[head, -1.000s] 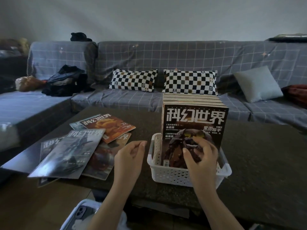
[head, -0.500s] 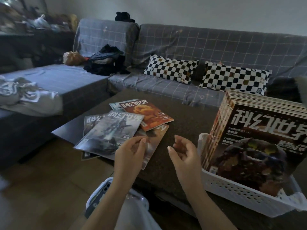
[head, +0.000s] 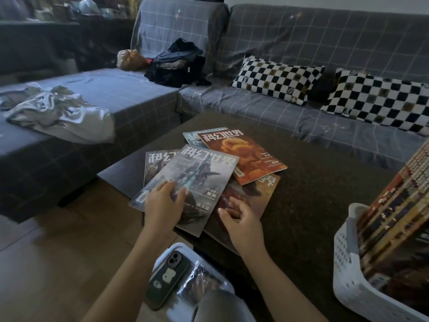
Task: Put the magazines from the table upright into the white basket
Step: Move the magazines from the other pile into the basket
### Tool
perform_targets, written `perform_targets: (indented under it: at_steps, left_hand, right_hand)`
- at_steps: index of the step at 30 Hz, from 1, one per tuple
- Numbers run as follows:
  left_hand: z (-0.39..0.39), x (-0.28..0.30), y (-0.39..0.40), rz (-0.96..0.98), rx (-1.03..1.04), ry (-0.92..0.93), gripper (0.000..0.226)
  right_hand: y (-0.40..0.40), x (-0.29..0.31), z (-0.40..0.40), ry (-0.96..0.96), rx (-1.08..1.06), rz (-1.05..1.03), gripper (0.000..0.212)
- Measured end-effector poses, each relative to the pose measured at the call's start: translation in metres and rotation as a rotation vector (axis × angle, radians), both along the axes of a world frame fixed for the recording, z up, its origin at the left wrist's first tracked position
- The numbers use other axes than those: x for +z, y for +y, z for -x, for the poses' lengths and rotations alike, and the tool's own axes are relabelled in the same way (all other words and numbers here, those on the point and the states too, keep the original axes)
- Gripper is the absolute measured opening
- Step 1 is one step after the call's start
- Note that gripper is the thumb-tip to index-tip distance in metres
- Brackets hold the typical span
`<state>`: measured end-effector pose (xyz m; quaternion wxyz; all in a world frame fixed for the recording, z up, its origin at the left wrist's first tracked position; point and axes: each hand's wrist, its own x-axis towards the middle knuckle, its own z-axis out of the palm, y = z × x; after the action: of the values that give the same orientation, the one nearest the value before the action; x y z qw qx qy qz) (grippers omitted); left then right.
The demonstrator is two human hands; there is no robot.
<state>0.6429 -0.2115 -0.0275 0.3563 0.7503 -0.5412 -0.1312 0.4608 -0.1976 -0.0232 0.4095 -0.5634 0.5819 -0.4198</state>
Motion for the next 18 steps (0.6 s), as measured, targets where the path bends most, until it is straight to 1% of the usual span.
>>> perform_targets:
  at_steps: [3, 5, 8, 9, 11, 12, 13, 15, 18]
  left_hand:
    - [-0.015, -0.002, -0.025, -0.162, -0.027, -0.164, 0.046]
    - [-0.018, -0.002, -0.036, -0.256, -0.031, -0.183, 0.043]
    - [-0.017, 0.004, -0.044, -0.303, -0.002, -0.124, 0.043]
    - [-0.017, 0.007, -0.045, -0.302, 0.013, -0.109, 0.047]
    - [-0.017, 0.011, -0.042, -0.293, 0.038, -0.062, 0.065]
    - [-0.016, 0.013, -0.038, -0.278, 0.048, -0.019, 0.074]
    - [-0.015, 0.014, -0.032, -0.259, 0.055, 0.024, 0.077]
    - [-0.011, 0.014, -0.020, -0.222, 0.061, 0.102, 0.074]
    - [-0.005, 0.015, -0.001, -0.165, 0.079, 0.240, 0.062]
  right_hand:
    - [-0.016, -0.001, -0.009, -0.009, 0.027, -0.071, 0.052]
    - [-0.023, 0.002, -0.015, -0.002, 0.038, -0.103, 0.050]
    - [-0.028, 0.005, -0.020, 0.030, 0.021, -0.083, 0.038]
    - [-0.029, 0.005, -0.020, 0.030, 0.010, -0.095, 0.035]
    - [-0.029, 0.005, -0.019, 0.022, -0.005, -0.127, 0.029]
    - [-0.028, 0.006, -0.017, 0.021, -0.010, -0.140, 0.031]
    - [-0.026, 0.005, -0.016, 0.019, -0.015, -0.151, 0.036]
    - [-0.019, 0.006, -0.011, 0.008, -0.032, -0.168, 0.042]
    - [-0.007, 0.008, -0.001, -0.067, -0.028, -0.171, 0.033]
